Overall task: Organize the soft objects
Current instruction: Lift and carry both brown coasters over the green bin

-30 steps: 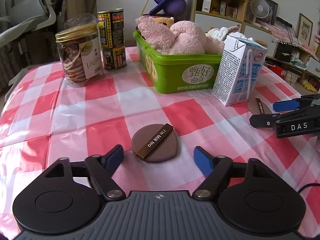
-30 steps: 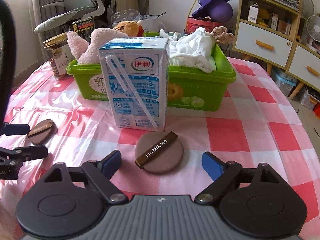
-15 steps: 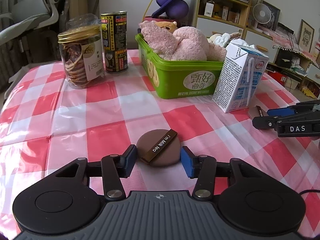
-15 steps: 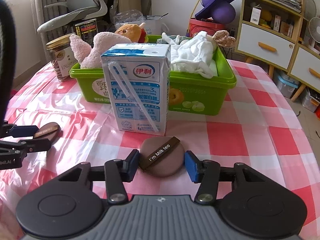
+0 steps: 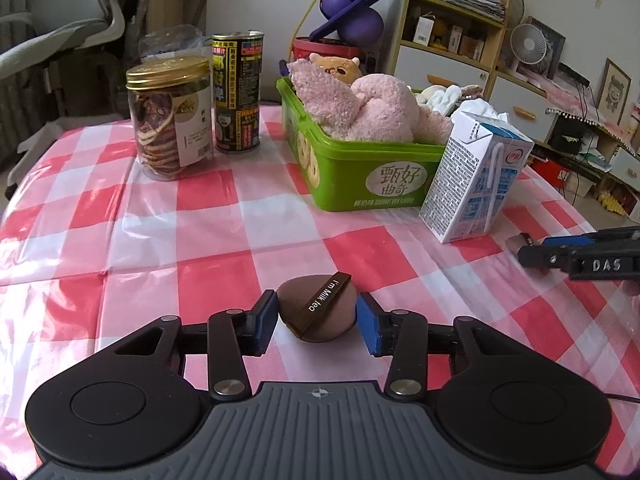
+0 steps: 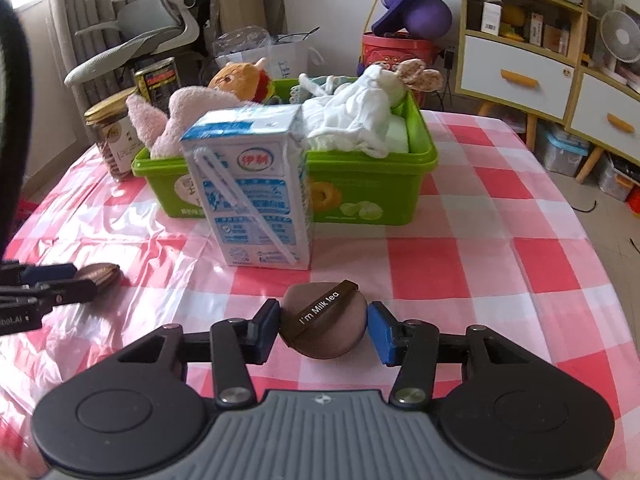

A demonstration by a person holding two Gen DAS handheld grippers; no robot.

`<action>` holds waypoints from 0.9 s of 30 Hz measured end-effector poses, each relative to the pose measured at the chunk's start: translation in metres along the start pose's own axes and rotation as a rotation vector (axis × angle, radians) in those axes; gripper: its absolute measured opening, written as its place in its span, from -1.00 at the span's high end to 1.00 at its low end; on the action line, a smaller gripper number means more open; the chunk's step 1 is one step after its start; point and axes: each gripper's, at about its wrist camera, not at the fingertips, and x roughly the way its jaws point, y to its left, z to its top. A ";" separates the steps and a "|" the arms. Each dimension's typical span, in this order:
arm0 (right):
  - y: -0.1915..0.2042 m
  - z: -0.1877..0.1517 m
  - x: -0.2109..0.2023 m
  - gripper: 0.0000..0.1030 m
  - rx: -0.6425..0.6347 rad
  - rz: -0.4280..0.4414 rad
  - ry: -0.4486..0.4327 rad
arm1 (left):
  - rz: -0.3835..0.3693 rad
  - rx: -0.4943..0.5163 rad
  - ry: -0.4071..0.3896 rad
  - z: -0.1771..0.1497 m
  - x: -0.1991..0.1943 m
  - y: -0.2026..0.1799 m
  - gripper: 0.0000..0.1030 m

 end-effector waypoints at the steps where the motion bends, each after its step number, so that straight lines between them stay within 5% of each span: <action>1: -0.002 0.001 -0.002 0.57 0.013 -0.002 -0.003 | 0.001 -0.002 -0.001 0.000 -0.001 0.001 0.14; 27: -0.039 0.025 -0.032 0.57 0.246 0.087 -0.106 | -0.073 -0.102 -0.119 0.031 -0.027 -0.009 0.15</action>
